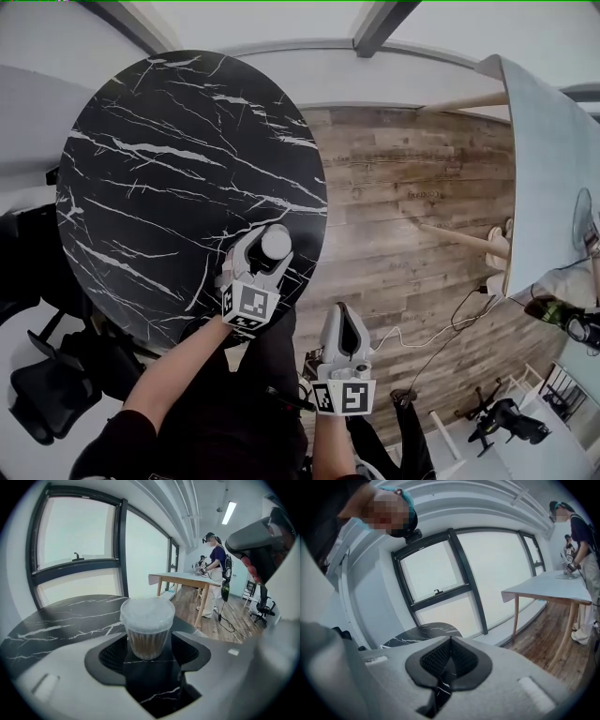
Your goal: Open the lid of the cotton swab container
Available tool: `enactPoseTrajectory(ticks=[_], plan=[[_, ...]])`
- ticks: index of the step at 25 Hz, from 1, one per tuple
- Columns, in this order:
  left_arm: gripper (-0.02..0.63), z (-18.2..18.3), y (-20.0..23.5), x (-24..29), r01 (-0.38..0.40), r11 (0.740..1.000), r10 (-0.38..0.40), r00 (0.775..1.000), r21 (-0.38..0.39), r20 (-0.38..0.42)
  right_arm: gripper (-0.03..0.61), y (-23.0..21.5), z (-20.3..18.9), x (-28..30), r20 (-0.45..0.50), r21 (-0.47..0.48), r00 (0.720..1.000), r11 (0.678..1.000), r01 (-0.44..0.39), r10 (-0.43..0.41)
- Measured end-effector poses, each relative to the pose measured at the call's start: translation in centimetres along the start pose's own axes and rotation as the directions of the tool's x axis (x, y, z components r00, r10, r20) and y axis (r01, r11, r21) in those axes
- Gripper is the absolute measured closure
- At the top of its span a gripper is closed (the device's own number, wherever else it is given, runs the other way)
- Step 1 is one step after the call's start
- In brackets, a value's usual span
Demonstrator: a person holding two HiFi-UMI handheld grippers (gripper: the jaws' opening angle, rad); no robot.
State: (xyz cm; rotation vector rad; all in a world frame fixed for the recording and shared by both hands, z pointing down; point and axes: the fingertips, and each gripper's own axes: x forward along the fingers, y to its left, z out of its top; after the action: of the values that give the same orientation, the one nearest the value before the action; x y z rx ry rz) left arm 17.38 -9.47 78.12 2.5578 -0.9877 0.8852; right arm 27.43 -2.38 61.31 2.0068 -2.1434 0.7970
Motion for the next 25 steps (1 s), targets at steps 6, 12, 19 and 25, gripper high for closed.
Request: enactPoseTrajectory(ticks=[6, 12, 19, 25], plan=[[0.343, 0.34, 0.71, -0.02, -0.03, 0.999, 0.03, 0.999, -0.017, 0.019, 0.583, -0.45, -0.35, -0.46, -0.007, 0.001, 1.0, 1.0, 0.01, -0.01], [0.348, 0.22, 0.3, -0.18, -0.011, 1.0, 0.011, 1.0, 0.019, 0.022, 0.583, -0.73, -0.07, -0.68, 0.002, 0.0, 1.0, 1.0, 0.012, -0.012], [0.351, 0.17, 0.22, -0.12, 0.004, 1.0, -0.004, 1.0, 0.027, 0.021, 0.583, -0.75, -0.42, -0.88, -0.002, -0.002, 1.0, 1.0, 0.016, -0.016], [0.353, 0.17, -0.09, -0.22, 0.045, 0.999, -0.045, 0.999, 0.027, 0.012, 0.583, -0.38, -0.81, -1.03, -0.007, -0.005, 1.0, 1.0, 0.011, -0.011]])
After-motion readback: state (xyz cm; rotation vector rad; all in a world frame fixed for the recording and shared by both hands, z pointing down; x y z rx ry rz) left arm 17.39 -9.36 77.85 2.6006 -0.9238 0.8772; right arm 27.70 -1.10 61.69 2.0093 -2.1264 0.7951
